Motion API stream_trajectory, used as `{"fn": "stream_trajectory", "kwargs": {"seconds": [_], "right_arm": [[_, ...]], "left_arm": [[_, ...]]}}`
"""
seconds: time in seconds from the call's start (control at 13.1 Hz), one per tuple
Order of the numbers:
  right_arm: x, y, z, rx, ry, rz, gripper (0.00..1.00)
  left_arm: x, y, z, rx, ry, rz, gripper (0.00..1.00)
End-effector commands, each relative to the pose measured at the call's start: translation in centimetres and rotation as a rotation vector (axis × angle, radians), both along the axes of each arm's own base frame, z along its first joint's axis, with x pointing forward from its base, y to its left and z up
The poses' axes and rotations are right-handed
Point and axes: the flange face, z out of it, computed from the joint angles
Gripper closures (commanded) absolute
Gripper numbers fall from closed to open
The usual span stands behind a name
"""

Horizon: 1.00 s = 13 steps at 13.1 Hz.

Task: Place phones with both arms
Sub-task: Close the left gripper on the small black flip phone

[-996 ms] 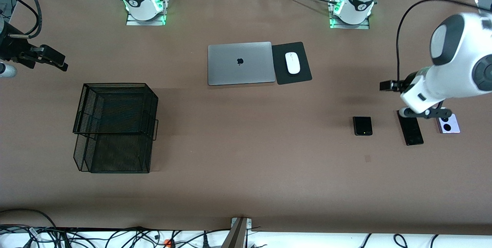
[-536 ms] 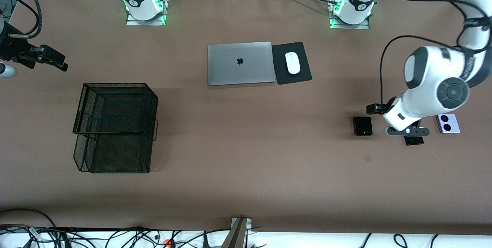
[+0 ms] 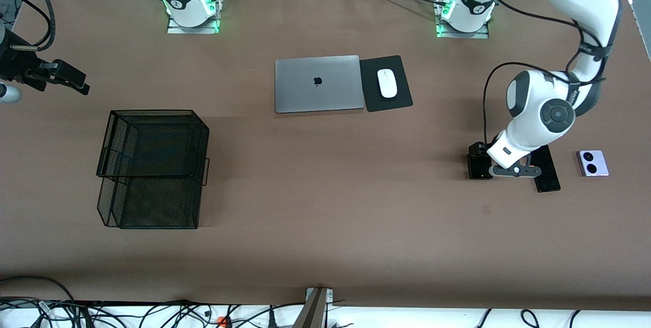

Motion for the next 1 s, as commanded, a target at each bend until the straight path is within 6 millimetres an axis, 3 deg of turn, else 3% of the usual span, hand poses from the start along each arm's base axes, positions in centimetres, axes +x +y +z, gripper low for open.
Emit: {"fn": "stream_trajectory", "kwargs": {"seconds": [0.0,0.31,0.92], "right_arm": [[0.4,-0.1,0.4,0.016,-0.021,-0.014,0.0],[0.4,-1.4,1.4,0.015,-0.043,-0.038,0.0],[0.7,-0.9,0.9,0.02,-0.031,-0.031,0.0]], "left_arm": [[0.3,-0.1,-2.2,-0.007,-0.021,-0.01,0.0],[0.2,0.2,-4.5,-0.006,-0.035,-0.011,0.0],[0.2,0.4,-5.3,-0.006,-0.031,-0.008,0.02]]}}
